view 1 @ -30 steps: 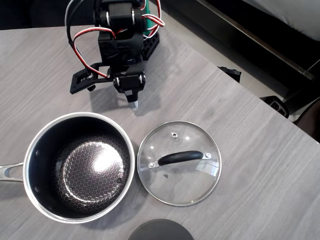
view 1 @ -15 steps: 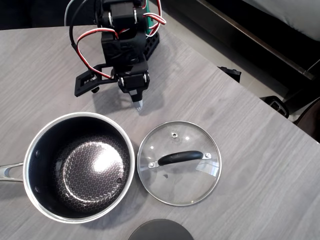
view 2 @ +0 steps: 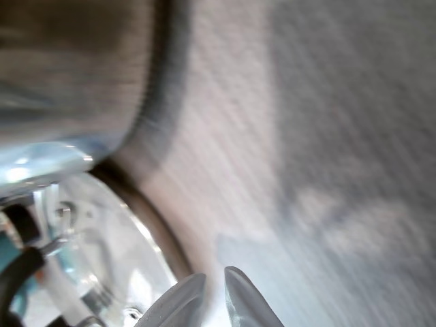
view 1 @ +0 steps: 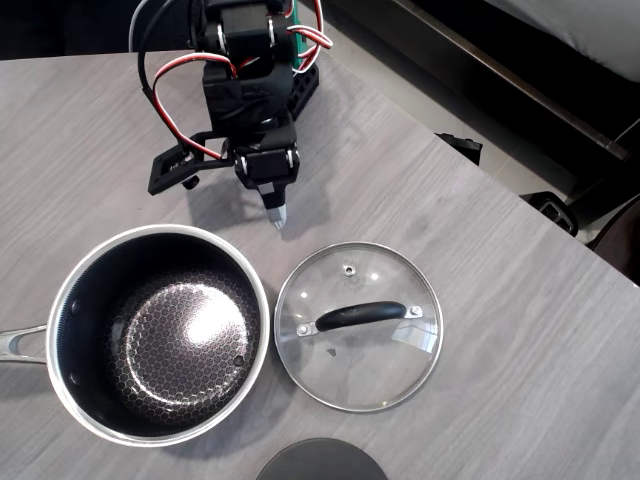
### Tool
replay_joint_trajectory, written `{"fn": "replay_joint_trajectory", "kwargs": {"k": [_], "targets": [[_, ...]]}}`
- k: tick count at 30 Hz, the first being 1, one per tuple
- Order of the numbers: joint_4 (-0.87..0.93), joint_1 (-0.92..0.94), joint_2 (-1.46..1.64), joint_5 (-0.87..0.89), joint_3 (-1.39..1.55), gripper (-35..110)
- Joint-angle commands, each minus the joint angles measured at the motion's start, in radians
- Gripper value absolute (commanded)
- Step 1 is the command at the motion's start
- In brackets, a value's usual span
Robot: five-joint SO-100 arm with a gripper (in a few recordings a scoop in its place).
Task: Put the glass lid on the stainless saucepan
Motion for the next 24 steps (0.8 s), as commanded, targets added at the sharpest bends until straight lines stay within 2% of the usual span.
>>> {"fn": "replay_joint_trajectory", "kwargs": {"k": [1,6,15,17,21,24], "targets": [[-0.026,0.02,0.029,0.003,-0.043,0],[-0.015,-0.014,-0.051,0.002,-0.256,0],[0.155,-0.101,-0.824,0.072,-1.077,0],[0.187,-0.152,-0.971,0.098,-1.193,7],[0.213,-0.23,-1.249,0.158,-1.358,10],[0.213,-0.256,-1.382,0.192,-1.416,22]]}}
